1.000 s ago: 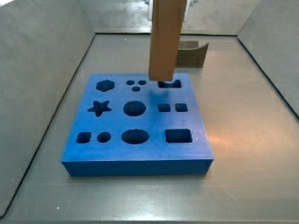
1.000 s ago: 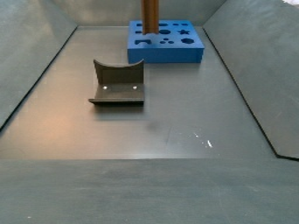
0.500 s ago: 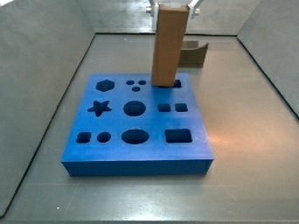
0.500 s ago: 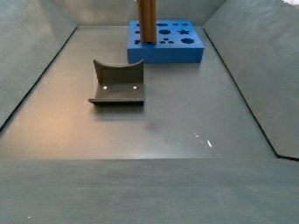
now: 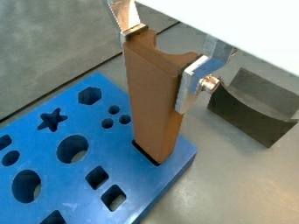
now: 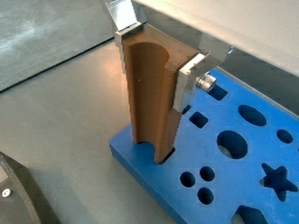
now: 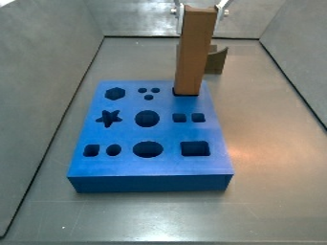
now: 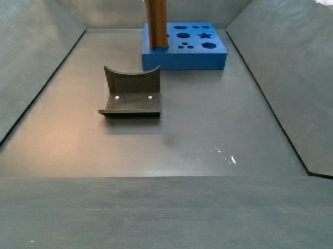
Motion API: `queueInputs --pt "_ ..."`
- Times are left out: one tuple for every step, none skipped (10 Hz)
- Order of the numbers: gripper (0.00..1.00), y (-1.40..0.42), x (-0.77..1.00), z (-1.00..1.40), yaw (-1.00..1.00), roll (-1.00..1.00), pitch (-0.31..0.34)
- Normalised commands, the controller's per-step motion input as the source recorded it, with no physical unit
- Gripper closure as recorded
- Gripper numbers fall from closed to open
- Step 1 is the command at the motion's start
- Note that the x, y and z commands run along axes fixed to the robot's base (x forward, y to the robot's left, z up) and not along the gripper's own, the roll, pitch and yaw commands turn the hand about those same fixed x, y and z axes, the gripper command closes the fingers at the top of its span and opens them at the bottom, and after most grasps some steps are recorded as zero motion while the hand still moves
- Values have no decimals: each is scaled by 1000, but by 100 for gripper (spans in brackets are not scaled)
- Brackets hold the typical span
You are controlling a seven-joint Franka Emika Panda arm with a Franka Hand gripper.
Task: Insert the arch object.
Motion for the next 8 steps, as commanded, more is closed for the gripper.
queueInputs --pt "100 0 31 -209 -109 -90 0" --pt "100 0 0 -169 -89 -81 -10" --pt "100 0 0 -149 -71 -100 -14" --pt "100 0 0 -166 -9 -93 -4" --pt "100 0 11 -157 0 -97 0" --pt "100 -6 0 -137 17 -99 -3" --pt "100 -23 0 -109 49 -96 -3" --pt "100 -40 0 -106 69 -86 0"
